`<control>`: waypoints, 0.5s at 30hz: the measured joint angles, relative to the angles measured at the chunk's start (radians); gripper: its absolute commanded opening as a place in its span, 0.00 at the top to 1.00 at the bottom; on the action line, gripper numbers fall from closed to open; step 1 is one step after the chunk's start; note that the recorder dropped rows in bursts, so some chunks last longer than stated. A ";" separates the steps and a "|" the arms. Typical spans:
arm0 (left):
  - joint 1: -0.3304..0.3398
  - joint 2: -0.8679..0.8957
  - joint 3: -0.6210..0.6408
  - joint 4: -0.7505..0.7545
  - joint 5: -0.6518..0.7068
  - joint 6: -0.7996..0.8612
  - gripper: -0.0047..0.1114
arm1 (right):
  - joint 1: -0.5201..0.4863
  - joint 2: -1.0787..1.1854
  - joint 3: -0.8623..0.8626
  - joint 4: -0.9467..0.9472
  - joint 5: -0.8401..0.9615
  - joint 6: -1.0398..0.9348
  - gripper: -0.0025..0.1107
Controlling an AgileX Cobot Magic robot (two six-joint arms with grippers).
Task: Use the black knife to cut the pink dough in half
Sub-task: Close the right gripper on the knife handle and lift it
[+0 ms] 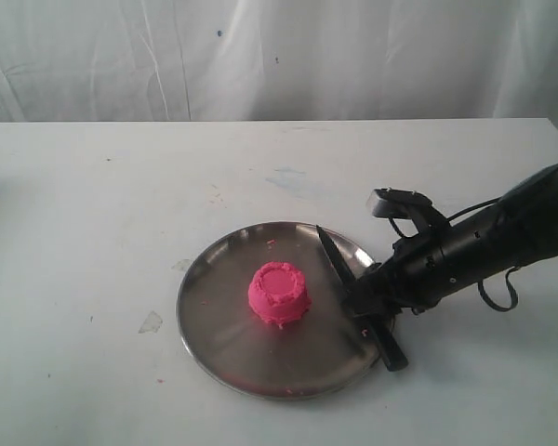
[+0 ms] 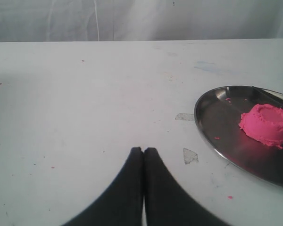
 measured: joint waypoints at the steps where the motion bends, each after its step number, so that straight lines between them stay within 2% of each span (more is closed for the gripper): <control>1: 0.000 0.000 0.000 0.000 0.000 0.000 0.96 | 0.002 0.002 -0.004 -0.008 0.000 0.009 0.62; 6: 0.000 0.000 0.000 0.000 0.000 0.000 0.96 | 0.014 0.013 -0.022 -0.032 0.017 0.048 0.64; 11: 0.000 0.000 0.000 0.000 0.000 0.000 0.96 | 0.015 0.017 -0.026 -0.063 0.021 0.116 0.82; 12: 0.000 0.000 0.000 0.000 0.000 0.000 0.96 | 0.015 0.017 -0.026 -0.065 0.023 0.124 0.91; 13: 0.000 0.000 0.000 0.000 0.000 0.000 0.96 | 0.015 0.019 -0.028 -0.076 0.029 0.139 0.95; 15: 0.000 0.000 0.000 0.000 0.000 0.000 0.96 | 0.015 0.021 -0.033 -0.082 0.036 0.141 0.98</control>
